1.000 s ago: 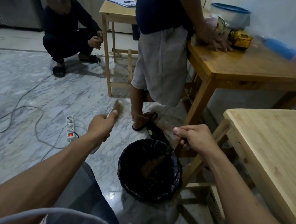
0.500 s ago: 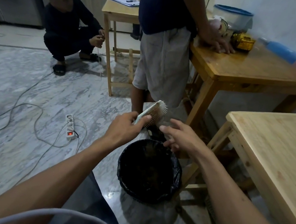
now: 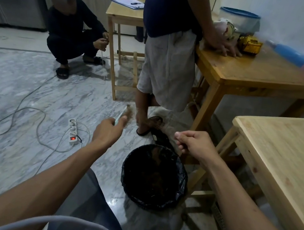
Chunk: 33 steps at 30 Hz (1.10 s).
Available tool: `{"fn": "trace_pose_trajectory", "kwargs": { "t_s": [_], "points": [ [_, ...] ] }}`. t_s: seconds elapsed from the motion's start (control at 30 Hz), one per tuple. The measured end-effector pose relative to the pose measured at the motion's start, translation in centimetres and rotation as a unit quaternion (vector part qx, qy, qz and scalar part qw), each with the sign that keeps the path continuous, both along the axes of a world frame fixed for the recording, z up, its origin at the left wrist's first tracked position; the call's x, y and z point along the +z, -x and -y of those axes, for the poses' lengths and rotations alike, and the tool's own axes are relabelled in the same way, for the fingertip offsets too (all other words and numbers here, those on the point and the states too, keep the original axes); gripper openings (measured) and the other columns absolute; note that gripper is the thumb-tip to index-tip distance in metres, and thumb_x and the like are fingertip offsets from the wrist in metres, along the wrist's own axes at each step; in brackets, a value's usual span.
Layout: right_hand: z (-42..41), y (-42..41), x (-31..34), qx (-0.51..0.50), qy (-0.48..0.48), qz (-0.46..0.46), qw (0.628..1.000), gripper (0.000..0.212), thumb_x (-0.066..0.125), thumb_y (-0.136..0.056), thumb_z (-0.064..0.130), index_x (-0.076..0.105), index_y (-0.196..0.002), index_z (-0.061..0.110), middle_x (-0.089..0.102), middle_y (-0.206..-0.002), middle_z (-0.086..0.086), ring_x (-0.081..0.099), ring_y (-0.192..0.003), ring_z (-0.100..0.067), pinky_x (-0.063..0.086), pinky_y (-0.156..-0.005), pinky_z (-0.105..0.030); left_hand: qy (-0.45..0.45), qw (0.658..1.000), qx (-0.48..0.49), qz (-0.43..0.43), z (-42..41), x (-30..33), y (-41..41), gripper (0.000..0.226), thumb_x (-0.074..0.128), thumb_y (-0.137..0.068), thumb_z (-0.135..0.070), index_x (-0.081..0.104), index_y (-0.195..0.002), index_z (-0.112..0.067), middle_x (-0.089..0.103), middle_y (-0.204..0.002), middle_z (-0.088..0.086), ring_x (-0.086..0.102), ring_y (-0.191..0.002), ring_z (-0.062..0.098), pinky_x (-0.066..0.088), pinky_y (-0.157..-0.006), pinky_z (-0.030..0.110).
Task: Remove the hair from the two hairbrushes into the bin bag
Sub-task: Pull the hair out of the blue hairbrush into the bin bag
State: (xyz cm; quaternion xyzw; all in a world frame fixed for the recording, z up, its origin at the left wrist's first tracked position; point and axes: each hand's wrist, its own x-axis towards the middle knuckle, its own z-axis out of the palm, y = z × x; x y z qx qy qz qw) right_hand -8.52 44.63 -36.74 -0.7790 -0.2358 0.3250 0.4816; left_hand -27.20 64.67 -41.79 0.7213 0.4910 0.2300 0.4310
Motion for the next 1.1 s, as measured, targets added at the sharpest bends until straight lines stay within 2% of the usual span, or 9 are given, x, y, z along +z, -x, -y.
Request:
{"fn": "trace_pose_trajectory", "kwargs": {
  "t_s": [0.07,0.17,0.23,0.4,0.5,0.6,0.8,0.93,1.1],
  "points": [
    [-0.5,0.4,-0.3,0.04,0.052,0.011,0.998,0.024,0.065,-0.1,0.019,0.073,-0.119,0.007,0.074,-0.104,-0.009,0.069,-0.075,-0.015,0.056,-0.063,-0.024,-0.043,0.998,-0.039,-0.03,0.9,0.6,-0.4,0.06,0.048,-0.091,-0.071,0.053,-0.08,-0.012,0.052,-0.066,0.009,0.052,-0.057,0.028,0.036,-0.055,0.035],
    [-1.2,1.1,-0.3,0.091,0.14,0.023,0.986,0.064,0.065,-0.095,0.02,0.042,-0.154,0.019,0.06,-0.136,-0.01,0.074,-0.076,-0.018,0.055,-0.055,-0.026,-0.114,0.988,-0.089,-0.06,2.6,2.0,-1.3,0.061,0.047,-0.096,-0.064,0.054,-0.075,-0.008,0.052,-0.061,0.003,0.053,-0.058,0.025,0.033,-0.053,0.035],
    [-1.4,1.4,0.1,0.085,0.118,0.03,0.989,0.075,0.064,-0.092,0.024,0.033,-0.159,0.022,0.064,-0.125,-0.008,0.071,-0.073,-0.017,0.053,-0.056,-0.028,-0.141,0.981,-0.117,-0.063,3.3,2.8,-1.8,0.056,0.044,-0.098,-0.064,0.053,-0.072,-0.015,0.053,-0.061,0.0,0.053,-0.059,0.021,0.034,-0.053,0.035],
    [-1.7,1.3,0.6,0.063,-0.007,-0.071,0.995,0.061,0.068,-0.096,0.042,0.049,-0.149,0.019,0.07,-0.104,-0.003,0.062,-0.065,-0.012,0.05,-0.051,-0.021,-0.175,0.968,-0.171,-0.06,4.7,3.9,-2.8,0.045,0.048,-0.098,-0.057,0.054,-0.075,-0.019,0.056,-0.066,-0.002,0.054,-0.062,0.018,0.037,-0.056,0.036],
    [-1.9,1.6,0.1,0.028,-0.072,-0.069,0.995,0.029,0.069,-0.098,0.028,0.073,-0.113,0.004,0.069,-0.087,-0.008,0.054,-0.058,-0.008,0.048,-0.05,-0.018,-0.197,0.961,-0.18,-0.077,4.8,3.8,-3.1,0.039,0.049,-0.099,-0.053,0.051,-0.075,-0.023,0.055,-0.066,-0.004,0.052,-0.061,0.013,0.034,-0.054,0.033],
    [-1.8,0.9,-0.3,-0.039,-0.083,-0.05,0.995,0.017,0.07,-0.097,0.017,0.078,-0.087,0.006,0.065,-0.072,-0.005,0.051,-0.055,-0.008,0.045,-0.05,-0.017,-0.155,0.974,-0.141,-0.09,3.5,2.9,-2.6,0.043,0.045,-0.101,-0.055,0.051,-0.075,-0.021,0.056,-0.067,0.0,0.055,-0.063,0.021,0.032,-0.053,0.034],
    [-0.6,-0.7,-0.2,-0.079,-0.067,-0.035,0.994,0.017,0.069,-0.098,0.017,0.079,-0.087,0.009,0.067,-0.073,-0.004,0.055,-0.056,-0.006,0.048,-0.053,-0.017,-0.09,0.989,-0.019,-0.113,1.1,1.4,-0.4,0.048,0.041,-0.102,-0.053,0.046,-0.072,-0.016,0.055,-0.07,0.007,0.051,-0.061,0.023,0.029,-0.052,0.035],
    [-0.6,0.7,0.0,0.02,0.054,0.009,0.998,0.024,0.062,-0.101,0.026,0.073,-0.117,0.011,0.072,-0.088,-0.008,0.065,-0.068,-0.014,0.053,-0.06,-0.026,-0.122,0.986,-0.058,-0.098,2.0,1.6,-0.7,0.048,0.045,-0.101,-0.054,0.055,-0.079,-0.013,0.06,-0.07,0.007,0.056,-0.062,0.025,0.032,-0.051,0.034],
    [-1.7,1.6,0.0,0.025,0.129,0.099,0.986,0.071,0.057,-0.092,0.031,0.034,-0.159,0.023,0.064,-0.092,0.004,0.073,-0.083,-0.022,0.062,-0.067,-0.037,-0.181,0.97,-0.121,-0.104,3.3,2.7,-2.1,0.045,0.046,-0.099,-0.058,0.059,-0.09,-0.016,0.062,-0.073,0.002,0.059,-0.066,0.021,0.037,-0.053,0.035]
  ]
}}
